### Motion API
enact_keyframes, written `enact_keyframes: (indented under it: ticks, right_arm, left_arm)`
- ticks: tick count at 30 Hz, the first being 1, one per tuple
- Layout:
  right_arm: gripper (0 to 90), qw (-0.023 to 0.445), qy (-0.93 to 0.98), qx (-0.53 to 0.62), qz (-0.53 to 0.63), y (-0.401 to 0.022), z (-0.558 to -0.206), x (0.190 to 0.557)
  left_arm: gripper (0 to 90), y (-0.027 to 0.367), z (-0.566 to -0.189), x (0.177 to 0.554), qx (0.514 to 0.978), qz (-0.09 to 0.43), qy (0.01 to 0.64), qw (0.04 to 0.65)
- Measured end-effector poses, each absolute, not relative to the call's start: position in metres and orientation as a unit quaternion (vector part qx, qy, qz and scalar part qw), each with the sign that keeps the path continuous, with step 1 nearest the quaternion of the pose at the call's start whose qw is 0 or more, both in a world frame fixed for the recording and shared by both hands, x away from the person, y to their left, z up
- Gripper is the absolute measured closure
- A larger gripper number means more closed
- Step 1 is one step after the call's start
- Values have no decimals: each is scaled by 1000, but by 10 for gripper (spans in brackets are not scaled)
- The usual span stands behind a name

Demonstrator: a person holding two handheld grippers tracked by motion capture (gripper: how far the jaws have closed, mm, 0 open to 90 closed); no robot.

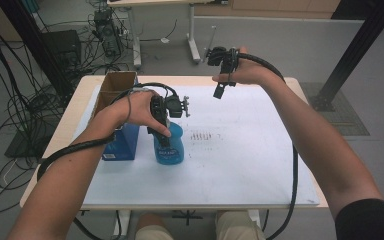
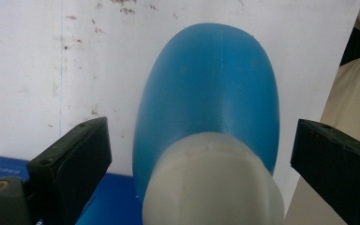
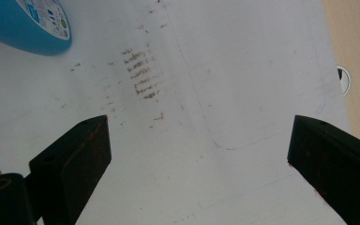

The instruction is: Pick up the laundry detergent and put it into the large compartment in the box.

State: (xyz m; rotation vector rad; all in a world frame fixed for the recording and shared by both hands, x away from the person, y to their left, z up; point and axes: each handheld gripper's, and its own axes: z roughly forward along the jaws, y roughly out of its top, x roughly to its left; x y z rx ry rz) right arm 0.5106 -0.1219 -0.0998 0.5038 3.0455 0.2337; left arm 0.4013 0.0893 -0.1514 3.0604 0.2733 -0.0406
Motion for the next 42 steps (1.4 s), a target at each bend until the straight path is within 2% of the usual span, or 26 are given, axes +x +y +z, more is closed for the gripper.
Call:
enact_keyframes:
  ticks: [42]
  right_arm:
    - [61, 21, 984, 160, 74, -121, -99, 511]
  left_arm:
    - [60, 91, -150, 400, 995, -11, 89, 36]
